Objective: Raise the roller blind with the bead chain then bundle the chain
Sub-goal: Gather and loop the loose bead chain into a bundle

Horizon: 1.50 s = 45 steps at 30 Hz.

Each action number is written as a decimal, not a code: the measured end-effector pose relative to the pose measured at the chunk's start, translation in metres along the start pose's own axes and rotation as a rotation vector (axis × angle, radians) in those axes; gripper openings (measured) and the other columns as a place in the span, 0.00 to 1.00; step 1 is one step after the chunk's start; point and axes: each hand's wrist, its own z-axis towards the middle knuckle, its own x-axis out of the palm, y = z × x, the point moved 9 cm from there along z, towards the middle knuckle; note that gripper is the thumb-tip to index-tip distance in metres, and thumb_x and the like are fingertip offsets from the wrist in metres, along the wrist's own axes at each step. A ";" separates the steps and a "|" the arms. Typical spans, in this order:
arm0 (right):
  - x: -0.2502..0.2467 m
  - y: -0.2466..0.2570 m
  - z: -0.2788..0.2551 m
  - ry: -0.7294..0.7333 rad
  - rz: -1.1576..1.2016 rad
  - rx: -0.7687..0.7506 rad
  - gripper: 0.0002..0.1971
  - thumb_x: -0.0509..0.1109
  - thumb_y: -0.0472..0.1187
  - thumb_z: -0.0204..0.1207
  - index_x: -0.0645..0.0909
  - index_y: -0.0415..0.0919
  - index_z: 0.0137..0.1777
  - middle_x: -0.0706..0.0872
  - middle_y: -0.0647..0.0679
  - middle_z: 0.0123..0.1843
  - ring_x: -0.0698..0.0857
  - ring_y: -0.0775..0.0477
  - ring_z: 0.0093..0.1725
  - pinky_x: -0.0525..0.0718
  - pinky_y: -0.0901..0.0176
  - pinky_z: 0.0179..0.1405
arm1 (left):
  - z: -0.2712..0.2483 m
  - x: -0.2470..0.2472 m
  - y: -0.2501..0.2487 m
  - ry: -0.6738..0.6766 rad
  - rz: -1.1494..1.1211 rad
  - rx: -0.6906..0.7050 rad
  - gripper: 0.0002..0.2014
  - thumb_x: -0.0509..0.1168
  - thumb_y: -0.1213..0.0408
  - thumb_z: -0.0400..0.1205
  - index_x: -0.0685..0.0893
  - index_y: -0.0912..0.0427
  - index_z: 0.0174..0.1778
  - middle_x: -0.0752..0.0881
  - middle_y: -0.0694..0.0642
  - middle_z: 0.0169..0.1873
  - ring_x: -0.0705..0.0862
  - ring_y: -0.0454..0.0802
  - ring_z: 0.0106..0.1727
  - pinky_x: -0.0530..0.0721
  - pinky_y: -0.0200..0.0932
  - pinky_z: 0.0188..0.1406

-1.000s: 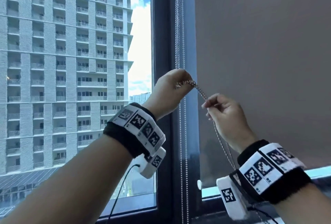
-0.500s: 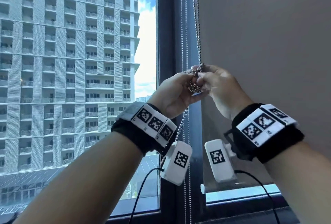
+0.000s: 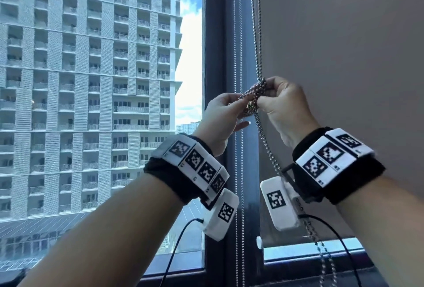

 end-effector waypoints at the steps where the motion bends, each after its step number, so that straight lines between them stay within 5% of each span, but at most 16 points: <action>1: 0.001 0.000 -0.001 0.007 0.010 -0.007 0.16 0.63 0.17 0.70 0.79 0.40 0.40 0.84 0.48 0.35 0.83 0.57 0.33 0.84 0.67 0.38 | 0.000 0.001 0.002 0.010 -0.028 -0.019 0.09 0.67 0.62 0.82 0.80 0.62 0.53 0.87 0.55 0.42 0.86 0.44 0.38 0.87 0.40 0.39; 11: -0.005 -0.001 0.000 -0.044 -0.114 -0.154 0.12 0.73 0.27 0.71 0.80 0.47 0.41 0.87 0.50 0.36 0.86 0.55 0.35 0.84 0.66 0.39 | 0.000 0.003 0.008 -0.001 -0.116 -0.103 0.04 0.64 0.63 0.83 0.76 0.55 0.43 0.85 0.51 0.34 0.82 0.43 0.33 0.74 0.39 0.34; 16: -0.008 0.005 -0.002 -0.097 -0.283 -0.272 0.10 0.72 0.32 0.74 0.76 0.45 0.47 0.84 0.53 0.39 0.85 0.55 0.37 0.84 0.65 0.40 | -0.004 0.013 0.015 0.077 -0.216 -0.237 0.04 0.59 0.60 0.86 0.77 0.56 0.50 0.85 0.51 0.34 0.87 0.42 0.31 0.79 0.43 0.38; 20: -0.009 0.011 -0.009 -0.133 -0.402 -0.410 0.15 0.71 0.32 0.71 0.69 0.47 0.47 0.78 0.50 0.44 0.79 0.51 0.41 0.79 0.63 0.43 | -0.010 0.020 0.024 0.108 -0.307 -0.360 0.13 0.55 0.60 0.87 0.82 0.57 0.43 0.84 0.51 0.32 0.84 0.44 0.31 0.80 0.43 0.38; 26: -0.003 0.020 -0.021 -0.085 -0.543 -0.572 0.13 0.70 0.30 0.72 0.78 0.46 0.51 0.75 0.51 0.46 0.76 0.53 0.41 0.77 0.68 0.42 | -0.016 0.020 0.025 0.137 -0.257 -0.377 0.13 0.55 0.59 0.86 0.83 0.56 0.43 0.84 0.51 0.32 0.84 0.43 0.31 0.84 0.40 0.33; 34: -0.018 0.002 -0.007 -0.070 -0.195 -0.303 0.18 0.69 0.29 0.74 0.68 0.54 0.42 0.77 0.54 0.36 0.79 0.53 0.36 0.84 0.54 0.43 | -0.003 0.012 0.006 0.086 -0.024 -0.092 0.05 0.62 0.61 0.85 0.77 0.59 0.49 0.85 0.53 0.38 0.83 0.45 0.38 0.85 0.39 0.32; 40: -0.013 0.001 -0.008 -0.029 -0.306 -0.331 0.12 0.66 0.26 0.71 0.79 0.44 0.36 0.82 0.49 0.33 0.79 0.53 0.32 0.78 0.64 0.36 | 0.000 0.012 -0.003 0.072 -0.060 0.014 0.11 0.57 0.59 0.87 0.79 0.55 0.40 0.86 0.48 0.30 0.86 0.40 0.36 0.83 0.43 0.45; 45: -0.013 -0.011 -0.010 -0.013 -0.290 -0.264 0.18 0.66 0.25 0.70 0.77 0.52 0.31 0.81 0.55 0.30 0.78 0.59 0.30 0.76 0.63 0.34 | 0.000 0.010 0.005 0.056 -0.043 0.006 0.10 0.58 0.58 0.86 0.79 0.57 0.43 0.86 0.48 0.26 0.85 0.39 0.28 0.82 0.37 0.34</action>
